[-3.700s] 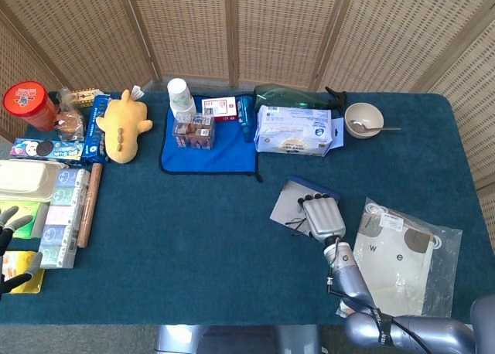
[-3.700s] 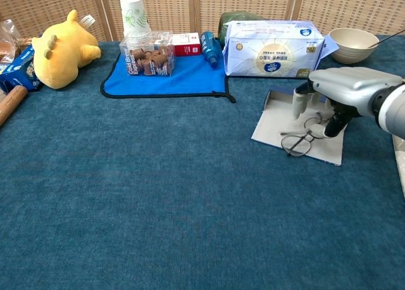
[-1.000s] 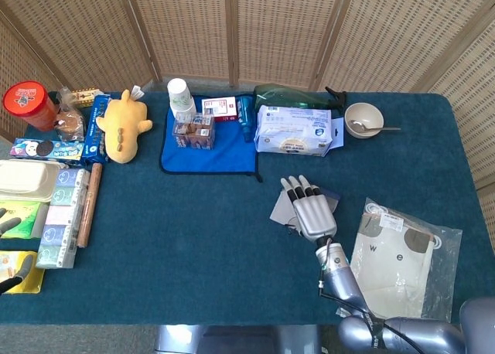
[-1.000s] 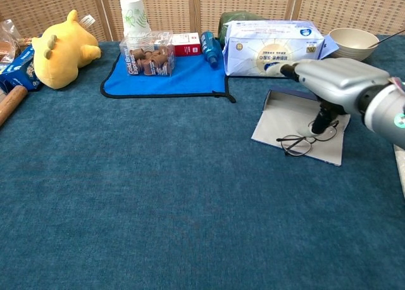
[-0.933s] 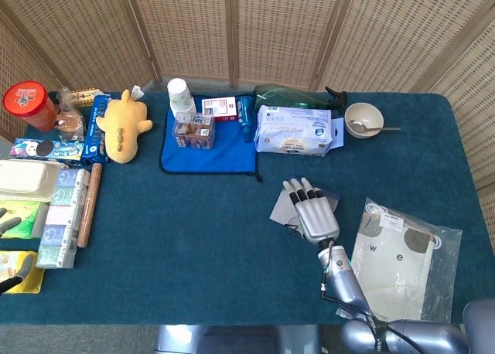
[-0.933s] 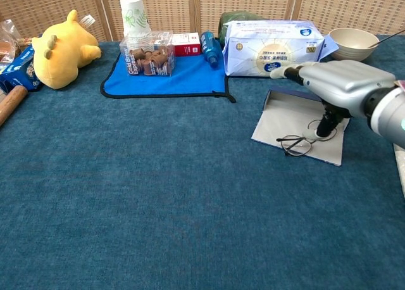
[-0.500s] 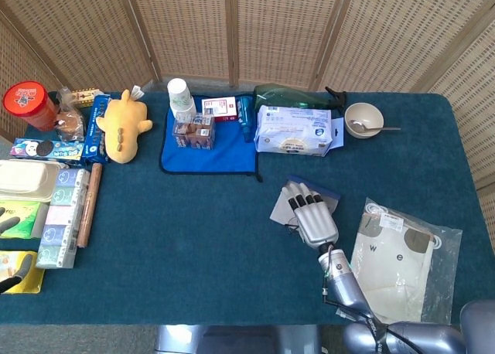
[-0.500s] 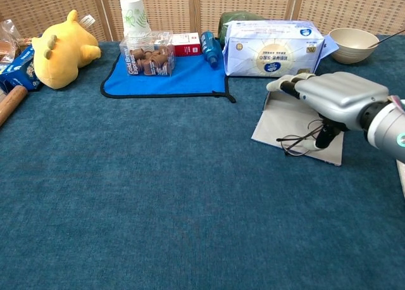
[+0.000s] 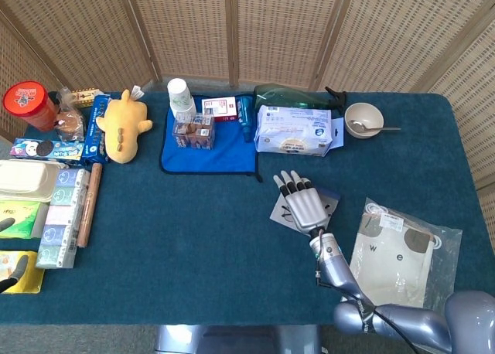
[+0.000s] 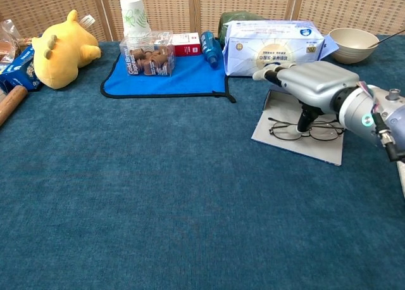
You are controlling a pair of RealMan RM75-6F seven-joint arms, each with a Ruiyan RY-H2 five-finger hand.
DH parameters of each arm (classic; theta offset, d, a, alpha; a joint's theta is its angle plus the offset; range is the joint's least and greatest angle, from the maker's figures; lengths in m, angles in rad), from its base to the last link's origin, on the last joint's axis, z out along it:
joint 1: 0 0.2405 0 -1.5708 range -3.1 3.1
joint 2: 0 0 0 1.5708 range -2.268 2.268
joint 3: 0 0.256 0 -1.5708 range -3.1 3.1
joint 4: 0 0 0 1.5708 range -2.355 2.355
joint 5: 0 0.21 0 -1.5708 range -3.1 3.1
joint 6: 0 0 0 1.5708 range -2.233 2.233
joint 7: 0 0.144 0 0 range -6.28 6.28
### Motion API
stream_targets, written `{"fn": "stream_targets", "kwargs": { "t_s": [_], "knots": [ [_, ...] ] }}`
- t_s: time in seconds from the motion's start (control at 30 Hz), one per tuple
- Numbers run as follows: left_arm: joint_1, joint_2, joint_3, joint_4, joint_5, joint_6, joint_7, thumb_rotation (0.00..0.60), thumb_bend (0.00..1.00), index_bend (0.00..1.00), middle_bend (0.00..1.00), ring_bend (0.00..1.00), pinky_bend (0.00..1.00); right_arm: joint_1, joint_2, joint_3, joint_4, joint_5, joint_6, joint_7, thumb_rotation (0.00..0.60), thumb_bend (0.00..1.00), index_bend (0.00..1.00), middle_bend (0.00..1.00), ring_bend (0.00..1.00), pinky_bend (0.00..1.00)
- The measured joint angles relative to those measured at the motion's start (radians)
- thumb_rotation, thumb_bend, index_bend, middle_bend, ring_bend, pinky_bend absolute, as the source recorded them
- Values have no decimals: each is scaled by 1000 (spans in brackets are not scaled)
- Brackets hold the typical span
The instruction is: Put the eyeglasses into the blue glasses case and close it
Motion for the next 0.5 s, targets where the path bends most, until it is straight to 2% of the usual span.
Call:
{"fn": "stream_targets", "kwargs": {
  "t_s": [0.5],
  "knots": [
    [1,-2,0,6,-2,-2,-3,600,295,216,120,0,0,21,31,30,56,44,-44,14,600,244,0,23,19,204]
  ]
}}
